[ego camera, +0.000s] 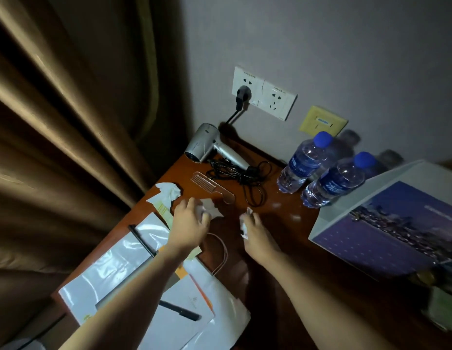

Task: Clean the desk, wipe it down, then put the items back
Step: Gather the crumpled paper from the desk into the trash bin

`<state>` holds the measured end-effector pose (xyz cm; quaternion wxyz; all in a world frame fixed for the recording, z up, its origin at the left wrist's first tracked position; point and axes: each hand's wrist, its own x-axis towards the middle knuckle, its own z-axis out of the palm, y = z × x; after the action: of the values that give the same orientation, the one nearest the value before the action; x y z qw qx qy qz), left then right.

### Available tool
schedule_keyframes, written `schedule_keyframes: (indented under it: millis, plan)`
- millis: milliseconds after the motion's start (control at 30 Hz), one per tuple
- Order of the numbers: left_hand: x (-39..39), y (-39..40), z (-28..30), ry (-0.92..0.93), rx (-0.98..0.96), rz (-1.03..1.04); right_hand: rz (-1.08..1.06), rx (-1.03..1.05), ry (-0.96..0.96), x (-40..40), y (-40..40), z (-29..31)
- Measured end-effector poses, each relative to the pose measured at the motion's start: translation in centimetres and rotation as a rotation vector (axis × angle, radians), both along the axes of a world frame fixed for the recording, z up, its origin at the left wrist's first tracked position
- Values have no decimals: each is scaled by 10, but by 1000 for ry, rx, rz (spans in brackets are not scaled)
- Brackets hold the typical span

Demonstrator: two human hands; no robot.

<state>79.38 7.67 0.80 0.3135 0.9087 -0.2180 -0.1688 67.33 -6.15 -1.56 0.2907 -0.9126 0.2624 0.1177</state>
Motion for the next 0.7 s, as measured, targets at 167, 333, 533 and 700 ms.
schedule_keyframes:
  millis: [167, 333, 533, 700]
  plan:
    - [17, 23, 12, -84, -3, 5, -190, 64, -32, 6, 5, 8]
    - [23, 42, 17, -56, 22, 143, -172, 68, -54, 16, 14, 26]
    - [20, 71, 5, -48, 16, 206, 30, 68, 5, 41, 48, 28]
    - [12, 87, -6, 21, 42, 205, 155, 146, 202, 55, 81, 15]
